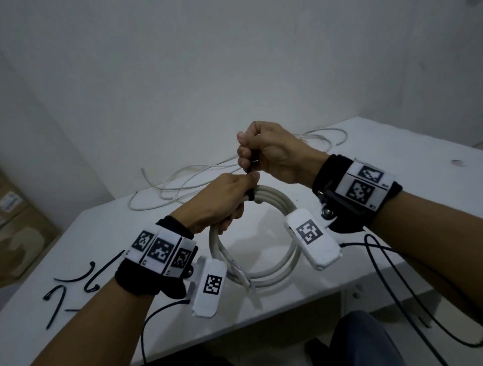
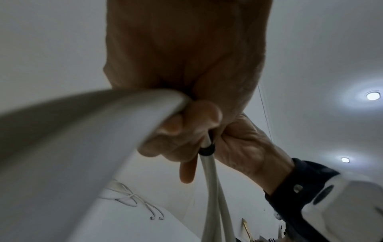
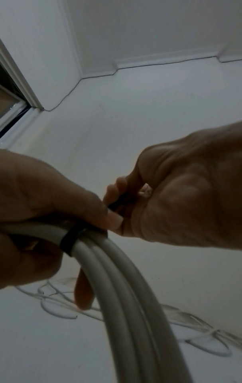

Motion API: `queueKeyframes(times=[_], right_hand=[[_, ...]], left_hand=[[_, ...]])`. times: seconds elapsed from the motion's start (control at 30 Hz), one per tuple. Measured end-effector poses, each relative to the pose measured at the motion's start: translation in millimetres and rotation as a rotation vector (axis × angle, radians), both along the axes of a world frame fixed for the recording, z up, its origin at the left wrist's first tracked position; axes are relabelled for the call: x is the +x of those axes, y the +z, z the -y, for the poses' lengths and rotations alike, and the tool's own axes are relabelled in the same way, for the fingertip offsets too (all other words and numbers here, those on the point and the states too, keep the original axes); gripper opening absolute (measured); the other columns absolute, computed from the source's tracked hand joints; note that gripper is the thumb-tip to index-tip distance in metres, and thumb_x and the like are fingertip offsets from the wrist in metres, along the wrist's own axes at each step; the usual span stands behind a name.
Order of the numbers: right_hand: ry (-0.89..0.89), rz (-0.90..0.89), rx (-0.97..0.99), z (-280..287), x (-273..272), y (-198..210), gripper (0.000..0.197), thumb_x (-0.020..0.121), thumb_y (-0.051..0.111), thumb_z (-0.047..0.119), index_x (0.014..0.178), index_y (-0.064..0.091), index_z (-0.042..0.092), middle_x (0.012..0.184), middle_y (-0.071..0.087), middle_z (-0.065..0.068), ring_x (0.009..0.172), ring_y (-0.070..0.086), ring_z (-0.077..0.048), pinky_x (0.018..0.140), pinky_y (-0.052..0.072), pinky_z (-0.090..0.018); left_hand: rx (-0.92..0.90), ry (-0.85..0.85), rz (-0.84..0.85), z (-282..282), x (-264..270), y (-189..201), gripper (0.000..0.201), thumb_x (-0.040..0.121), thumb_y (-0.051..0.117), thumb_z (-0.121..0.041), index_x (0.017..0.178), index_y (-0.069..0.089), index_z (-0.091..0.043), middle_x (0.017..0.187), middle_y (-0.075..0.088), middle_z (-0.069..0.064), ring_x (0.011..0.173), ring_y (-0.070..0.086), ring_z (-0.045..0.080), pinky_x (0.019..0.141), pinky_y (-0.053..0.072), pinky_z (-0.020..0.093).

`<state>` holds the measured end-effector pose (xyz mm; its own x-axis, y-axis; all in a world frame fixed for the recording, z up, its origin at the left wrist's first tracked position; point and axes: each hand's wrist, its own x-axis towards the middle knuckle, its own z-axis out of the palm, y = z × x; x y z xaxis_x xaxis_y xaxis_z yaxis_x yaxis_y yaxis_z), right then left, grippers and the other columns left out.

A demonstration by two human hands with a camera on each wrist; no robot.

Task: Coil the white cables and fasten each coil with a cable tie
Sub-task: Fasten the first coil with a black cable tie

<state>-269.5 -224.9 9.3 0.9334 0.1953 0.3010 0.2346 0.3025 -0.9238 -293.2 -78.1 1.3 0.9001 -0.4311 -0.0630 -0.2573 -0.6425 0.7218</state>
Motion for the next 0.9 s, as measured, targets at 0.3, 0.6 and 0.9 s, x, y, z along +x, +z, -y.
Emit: queueKeyframes(times=[0.3, 0.6, 0.9], right_hand=[[-0.122, -0.081, -0.101, -5.2, 4.8, 11.4, 0.034, 0.095, 0.047, 0.004, 0.064, 0.039, 0.013, 0.057, 0.047, -0.006, 0.048, 0.047, -0.018, 0.048, 0.036, -0.026], [-0.135, -0.011, -0.142, 3.0, -5.4, 10.3, 0.034, 0.093, 0.053, 0.005, 0.064, 0.039, 0.013, 0.06, 0.05, -0.008, 0.049, 0.052, -0.019, 0.054, 0.041, -0.03], [-0.204, 0.006, -0.15, -10.0, -2.2, 1.2, 0.028, 0.092, 0.057, 0.008, 0.068, 0.043, 0.012, 0.061, 0.054, -0.009, 0.048, 0.053, -0.019, 0.051, 0.037, -0.027]], left_hand=[[-0.066, -0.003, -0.075, -1.2, 4.7, 2.3, 0.038, 0.098, 0.04, -0.048, 0.105, 0.059, -0.015, 0.056, 0.052, 0.005, 0.031, 0.036, 0.015, 0.034, 0.035, 0.02], [-0.168, -0.014, 0.07, 0.6, -3.7, -7.3, 0.034, 0.098, 0.044, -0.045, 0.104, 0.068, -0.021, 0.068, 0.071, 0.011, 0.033, 0.043, 0.02, 0.037, 0.039, 0.022], [-0.25, 0.048, 0.022, -3.5, -3.7, -18.6, 0.034, 0.099, 0.047, -0.04, 0.1, 0.069, -0.014, 0.047, 0.05, 0.005, 0.033, 0.036, 0.016, 0.034, 0.033, 0.02]])
